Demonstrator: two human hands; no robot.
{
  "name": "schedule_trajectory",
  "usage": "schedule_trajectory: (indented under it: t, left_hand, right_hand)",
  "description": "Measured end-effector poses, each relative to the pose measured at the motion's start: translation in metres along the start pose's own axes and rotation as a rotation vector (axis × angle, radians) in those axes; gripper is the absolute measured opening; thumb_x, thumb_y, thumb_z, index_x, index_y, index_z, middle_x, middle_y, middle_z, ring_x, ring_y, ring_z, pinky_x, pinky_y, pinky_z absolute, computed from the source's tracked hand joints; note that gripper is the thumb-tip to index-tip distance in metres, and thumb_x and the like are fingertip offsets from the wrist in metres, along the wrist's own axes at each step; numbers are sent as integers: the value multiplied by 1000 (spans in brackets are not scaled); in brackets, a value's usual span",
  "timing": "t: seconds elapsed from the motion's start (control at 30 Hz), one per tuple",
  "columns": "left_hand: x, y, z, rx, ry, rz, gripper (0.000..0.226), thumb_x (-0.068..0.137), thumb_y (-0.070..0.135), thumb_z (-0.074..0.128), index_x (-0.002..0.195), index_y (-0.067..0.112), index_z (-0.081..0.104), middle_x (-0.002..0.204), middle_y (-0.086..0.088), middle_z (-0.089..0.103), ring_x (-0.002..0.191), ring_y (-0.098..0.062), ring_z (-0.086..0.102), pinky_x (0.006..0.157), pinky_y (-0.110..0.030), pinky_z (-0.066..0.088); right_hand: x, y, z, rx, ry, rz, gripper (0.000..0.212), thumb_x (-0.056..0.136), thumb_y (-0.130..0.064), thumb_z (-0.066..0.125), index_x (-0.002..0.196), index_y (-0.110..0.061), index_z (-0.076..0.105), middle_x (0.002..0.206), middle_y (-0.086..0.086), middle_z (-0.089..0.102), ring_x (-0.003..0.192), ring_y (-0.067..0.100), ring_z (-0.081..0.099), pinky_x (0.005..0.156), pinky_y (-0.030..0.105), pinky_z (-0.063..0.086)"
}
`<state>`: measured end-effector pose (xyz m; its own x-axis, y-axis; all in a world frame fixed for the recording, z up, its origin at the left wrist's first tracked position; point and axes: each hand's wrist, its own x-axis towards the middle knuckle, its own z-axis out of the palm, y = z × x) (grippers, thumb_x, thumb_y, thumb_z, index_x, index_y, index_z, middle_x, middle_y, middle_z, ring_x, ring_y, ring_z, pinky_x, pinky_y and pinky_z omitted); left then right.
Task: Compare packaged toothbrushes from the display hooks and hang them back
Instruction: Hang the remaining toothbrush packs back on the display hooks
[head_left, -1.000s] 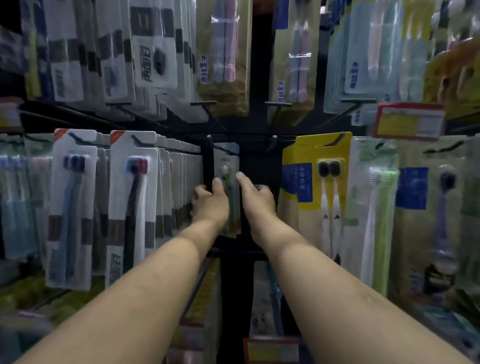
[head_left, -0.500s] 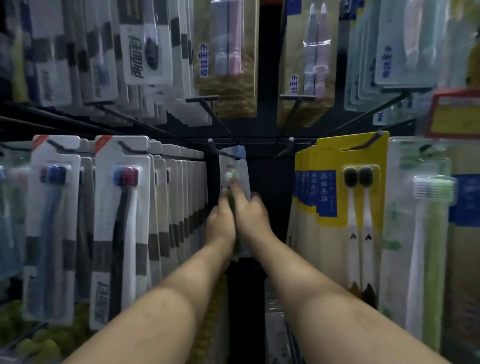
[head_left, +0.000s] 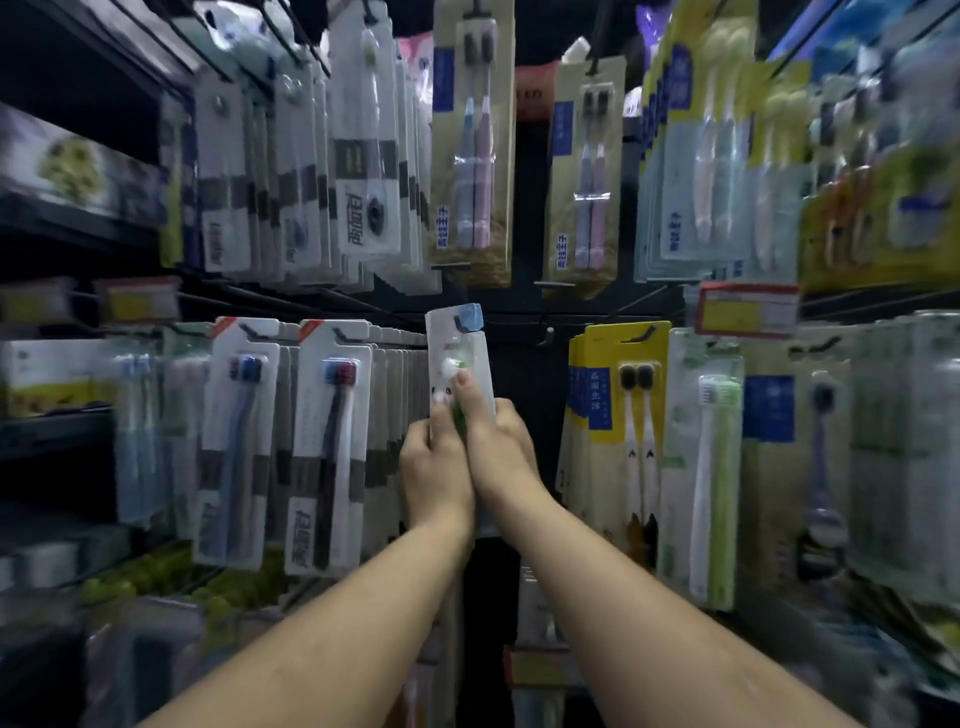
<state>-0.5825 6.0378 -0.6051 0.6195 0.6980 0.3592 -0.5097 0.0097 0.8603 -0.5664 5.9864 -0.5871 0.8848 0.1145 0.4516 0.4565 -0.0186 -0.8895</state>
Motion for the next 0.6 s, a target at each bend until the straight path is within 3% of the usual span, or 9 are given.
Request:
schedule_trajectory:
  t: [0.13,0.27,0.37,0.47,0.6]
  left_hand:
    - [-27,23,-10,32,6,-57,46,102,51,51,95,8,67,86,-5,70,79,-20,65,65,-28,47]
    - [-48,35,-21,34,48,-88,49,98,58,49,92,13,68,95,-11,73,89,-31,67,90,-45,56]
    - [-60,43,-29,3,64,-69,47,97,61,47,89,19,68,94,-9,73,90,-31,69,93,-49,57]
    - [-75,51,-37,25,81,-8,50,100,63,43,97,20,68,98,-6,72,92,-28,67,92,-44,56]
    - [-107,47,-47,34,48,50,31,105,55,42,103,32,62,106,-2,68,100,-25,64,95,-42,52]
  right_hand:
    - [-28,-22,-9,39,-7,29,67,92,-74,50,112,-12,63,97,2,71,87,15,69,71,31,54]
    - [-54,-39,-17,-15,-36,-24,62,95,-69,51,108,-10,62,94,3,69,81,12,64,61,28,46]
    - [-71,-48,-20,-9,-69,-35,57,95,-68,51,107,-13,58,96,1,66,83,12,63,63,28,46]
    - [-87,-55,-23,-24,-78,-101,58,95,-68,52,108,-12,58,95,0,64,83,10,62,64,27,47]
    - [-110,-47,-34,-55,-103,-128,61,93,-71,50,107,-13,59,97,0,65,86,13,63,72,30,51]
